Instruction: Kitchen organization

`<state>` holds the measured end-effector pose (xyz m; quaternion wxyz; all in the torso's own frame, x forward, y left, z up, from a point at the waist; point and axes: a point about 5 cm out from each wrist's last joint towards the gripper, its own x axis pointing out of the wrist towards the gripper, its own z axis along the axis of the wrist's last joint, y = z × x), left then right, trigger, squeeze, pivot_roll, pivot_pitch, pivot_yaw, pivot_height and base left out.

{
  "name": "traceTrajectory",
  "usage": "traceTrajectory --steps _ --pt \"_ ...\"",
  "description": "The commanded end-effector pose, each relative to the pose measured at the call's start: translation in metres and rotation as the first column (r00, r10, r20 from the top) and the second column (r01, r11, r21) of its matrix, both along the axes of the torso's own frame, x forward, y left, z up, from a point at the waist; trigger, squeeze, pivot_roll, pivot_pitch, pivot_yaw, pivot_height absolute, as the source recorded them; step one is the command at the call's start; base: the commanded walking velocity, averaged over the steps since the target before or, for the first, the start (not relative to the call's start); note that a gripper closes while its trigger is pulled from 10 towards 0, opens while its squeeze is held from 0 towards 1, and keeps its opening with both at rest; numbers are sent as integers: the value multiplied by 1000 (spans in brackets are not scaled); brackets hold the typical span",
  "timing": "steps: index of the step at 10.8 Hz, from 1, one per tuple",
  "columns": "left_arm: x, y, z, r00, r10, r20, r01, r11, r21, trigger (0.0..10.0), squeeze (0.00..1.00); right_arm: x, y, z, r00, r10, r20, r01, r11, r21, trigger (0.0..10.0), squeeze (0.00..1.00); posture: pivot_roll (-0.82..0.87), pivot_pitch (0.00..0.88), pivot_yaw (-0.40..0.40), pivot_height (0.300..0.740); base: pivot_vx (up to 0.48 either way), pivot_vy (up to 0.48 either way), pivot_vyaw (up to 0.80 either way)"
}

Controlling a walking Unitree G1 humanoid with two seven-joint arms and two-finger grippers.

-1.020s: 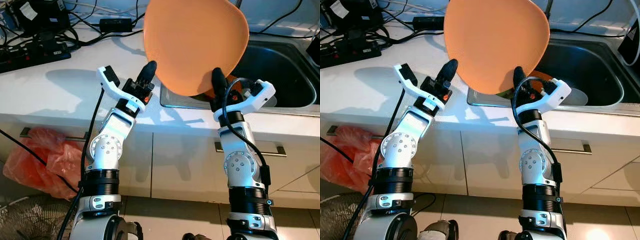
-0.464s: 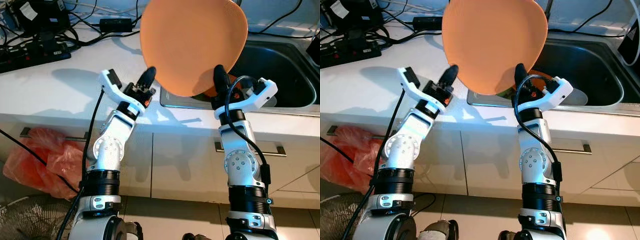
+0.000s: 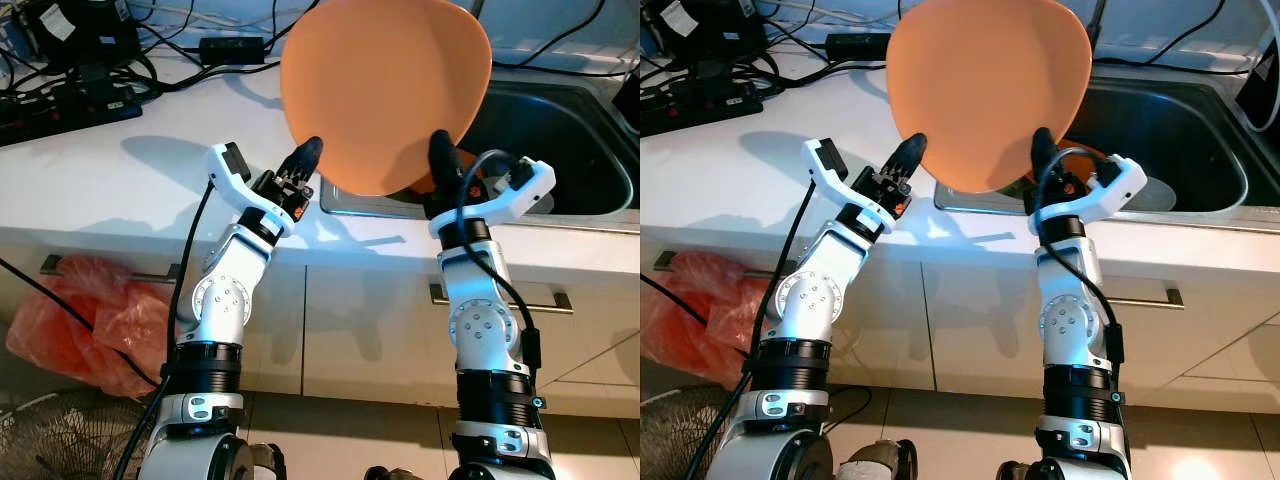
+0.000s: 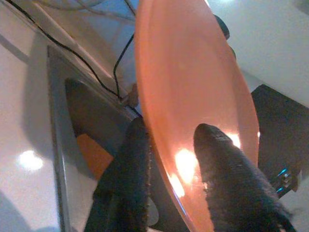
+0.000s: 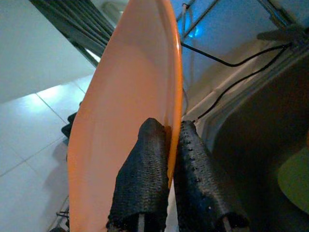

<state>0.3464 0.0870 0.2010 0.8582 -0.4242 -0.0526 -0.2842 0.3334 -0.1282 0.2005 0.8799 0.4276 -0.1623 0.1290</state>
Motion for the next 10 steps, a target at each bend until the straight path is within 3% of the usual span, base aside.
traceTrajectory --steps 1,2,3,7,10 --pt "-4 -14 10 996 -63 65 62 998 28 10000 1000 2 0 -1 1000 0 -26 1 1000 30 0 0 95 52 0 740 0 0 0" --pt "-4 -16 7 996 -64 60 60 995 79 10000 1000 3 -2 1 1000 -7 -29 8 998 60 0 0 95 51 0 740 0 0 0" --pt "-4 -18 7 996 -67 65 60 993 103 10000 0 5 -5 3 1000 -15 -27 17 997 79 0 0 96 50 1 740 0 0 0" --pt "-7 -23 5 992 -96 84 82 984 157 10000 0 9 -14 12 999 -48 -23 50 988 148 0 0 98 50 1 740 0 0 0" --pt "-10 -26 5 988 -116 98 97 979 182 10000 0 14 -21 13 995 -90 -32 94 985 146 0 0 101 51 0 740 0 0 0"
